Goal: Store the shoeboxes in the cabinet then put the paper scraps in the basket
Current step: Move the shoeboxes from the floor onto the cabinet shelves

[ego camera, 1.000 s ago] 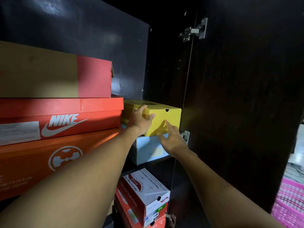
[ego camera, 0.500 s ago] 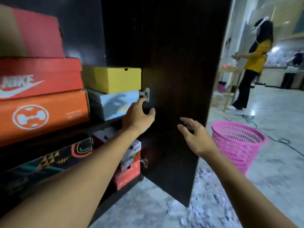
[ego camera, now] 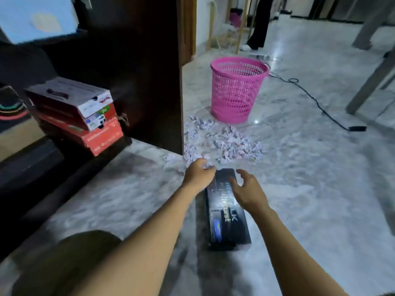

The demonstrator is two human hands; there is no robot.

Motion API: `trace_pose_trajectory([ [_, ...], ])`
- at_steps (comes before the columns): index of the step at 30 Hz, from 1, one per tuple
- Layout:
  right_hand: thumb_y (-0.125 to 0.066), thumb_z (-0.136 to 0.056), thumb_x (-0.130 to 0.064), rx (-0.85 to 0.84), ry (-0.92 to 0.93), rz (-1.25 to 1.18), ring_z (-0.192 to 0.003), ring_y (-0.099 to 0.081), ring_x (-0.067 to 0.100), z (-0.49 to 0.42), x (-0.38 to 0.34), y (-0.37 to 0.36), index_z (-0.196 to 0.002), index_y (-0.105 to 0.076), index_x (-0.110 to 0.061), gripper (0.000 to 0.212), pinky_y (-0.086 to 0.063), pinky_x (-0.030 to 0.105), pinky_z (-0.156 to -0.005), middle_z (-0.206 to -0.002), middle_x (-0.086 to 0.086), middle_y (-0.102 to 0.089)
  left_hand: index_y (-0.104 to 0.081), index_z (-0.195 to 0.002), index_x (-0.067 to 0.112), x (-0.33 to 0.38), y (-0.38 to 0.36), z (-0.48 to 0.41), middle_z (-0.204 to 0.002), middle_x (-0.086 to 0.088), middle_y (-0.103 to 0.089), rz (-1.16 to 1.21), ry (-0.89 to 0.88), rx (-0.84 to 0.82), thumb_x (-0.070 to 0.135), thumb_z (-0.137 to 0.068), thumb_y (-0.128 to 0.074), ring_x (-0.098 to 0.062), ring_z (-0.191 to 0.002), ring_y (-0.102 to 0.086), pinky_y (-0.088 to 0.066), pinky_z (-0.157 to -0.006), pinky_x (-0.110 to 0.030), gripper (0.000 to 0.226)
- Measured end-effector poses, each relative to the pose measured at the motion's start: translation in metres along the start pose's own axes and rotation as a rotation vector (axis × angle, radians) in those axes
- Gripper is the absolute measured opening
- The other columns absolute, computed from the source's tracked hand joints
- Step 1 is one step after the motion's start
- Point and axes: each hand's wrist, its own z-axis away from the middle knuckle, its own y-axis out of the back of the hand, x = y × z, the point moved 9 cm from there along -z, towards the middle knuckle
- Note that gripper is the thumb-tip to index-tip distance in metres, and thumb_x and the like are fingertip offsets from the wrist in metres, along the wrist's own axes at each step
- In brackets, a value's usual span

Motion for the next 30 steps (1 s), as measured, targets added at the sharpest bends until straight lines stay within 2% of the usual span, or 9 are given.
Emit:
trace_pose_trajectory([
  [6,-0.053,-0.095,-0.045,-0.129,-0.193,0.065,-0.126,-0.048,0.034,0.023,0.071,-0.041,-0.148,-0.036,-0.021,0.060,-0.044,0.044,-0.101,-0.142,0.015,-0.042,-0.046,-0.134,0.019,-0.099,-0.066,0.023,-0.121,0.002,-0.060,0.003,0.186,-0.072,0.035,-0.093,-0.059,-0.016,-0.096,-0.055,-0.041,-0.078,-0.025,0.046],
  [9,-0.052,-0.092,-0.048,-0.172,-0.278,0.029,-0.123,-0.050,0.035,0.035,0.093,-0.059,-0.146,-0.036,-0.022,0.061,-0.044,0.045,-0.100,-0.137,0.014,-0.046,-0.047,-0.135,0.021,-0.139,-0.085,0.034,-0.125,-0.003,-0.063,0.026,0.263,-0.086,0.044,-0.091,-0.059,-0.024,-0.107,-0.061,-0.048,-0.087,-0.030,0.052],
  [12,-0.049,-0.074,-0.054,-0.200,-0.314,-0.123,-0.106,-0.060,0.031,0.042,0.112,-0.081,-0.135,-0.043,-0.028,0.067,-0.050,0.047,-0.093,-0.124,0.010,-0.057,-0.057,-0.128,0.022,-0.170,-0.107,0.043,-0.121,-0.002,-0.067,0.052,0.315,-0.162,0.058,-0.090,-0.053,-0.026,-0.110,-0.063,-0.050,-0.094,-0.035,0.052],
  [14,-0.051,-0.073,-0.050,-0.184,-0.314,-0.195,-0.104,-0.062,0.029,0.041,0.124,-0.089,-0.137,-0.043,-0.027,0.068,-0.052,0.045,-0.092,-0.121,0.010,-0.060,-0.063,-0.123,0.023,-0.178,-0.109,0.048,-0.116,-0.001,-0.069,0.119,0.337,-0.159,0.061,-0.087,-0.056,-0.024,-0.105,-0.065,-0.052,-0.088,-0.032,0.053],
  [18,-0.062,-0.086,-0.038,-0.112,-0.417,-0.333,-0.108,-0.061,0.026,0.051,0.129,-0.078,-0.146,-0.034,-0.017,0.070,-0.047,0.036,-0.094,-0.119,0.008,-0.061,-0.068,-0.107,0.013,-0.189,-0.099,0.052,-0.093,-0.002,-0.073,0.319,0.377,-0.087,0.039,-0.090,-0.064,-0.016,-0.081,-0.068,-0.050,-0.061,-0.018,0.031],
  [20,-0.062,-0.091,-0.030,-0.068,-0.480,-0.406,-0.101,-0.062,0.025,0.051,0.142,-0.076,-0.143,-0.040,-0.017,0.059,-0.046,0.034,-0.091,-0.101,0.005,-0.065,-0.065,-0.106,0.012,-0.191,-0.100,0.055,-0.094,0.000,-0.071,0.367,0.400,-0.092,0.038,-0.091,-0.064,-0.013,-0.084,-0.067,-0.052,-0.070,-0.018,0.030],
  [23,-0.062,-0.091,-0.032,-0.063,-0.540,-0.476,-0.101,-0.062,0.025,0.050,0.154,-0.080,-0.135,-0.048,-0.023,0.046,-0.049,0.037,-0.096,-0.101,0.007,-0.066,-0.056,-0.118,0.019,-0.184,-0.112,0.052,-0.115,0.001,-0.066,0.389,0.384,-0.144,0.041,-0.094,-0.058,-0.019,-0.108,-0.062,-0.047,-0.094,-0.031,0.033],
  [27,-0.062,-0.093,-0.030,-0.150,-0.529,-0.558,-0.090,-0.064,0.018,0.058,0.147,-0.097,-0.122,-0.052,-0.033,0.031,-0.053,0.033,-0.084,-0.098,0.001,-0.068,-0.052,-0.127,0.024,-0.177,-0.119,0.049,-0.120,0.002,-0.066,0.454,0.369,-0.167,0.045,-0.090,-0.060,-0.018,-0.105,-0.064,-0.050,-0.097,-0.037,0.043],
  [30,-0.063,-0.093,-0.028,-0.142,-0.496,-0.588,-0.093,-0.067,0.020,0.059,0.147,-0.101,-0.127,-0.051,-0.030,0.036,-0.055,0.036,-0.087,-0.103,0.006,-0.070,-0.051,-0.127,0.028,-0.180,-0.122,0.049,-0.118,-0.001,-0.068,0.453,0.368,-0.188,0.047,-0.076,-0.066,-0.019,-0.101,-0.067,-0.055,-0.091,-0.040,0.057],
])
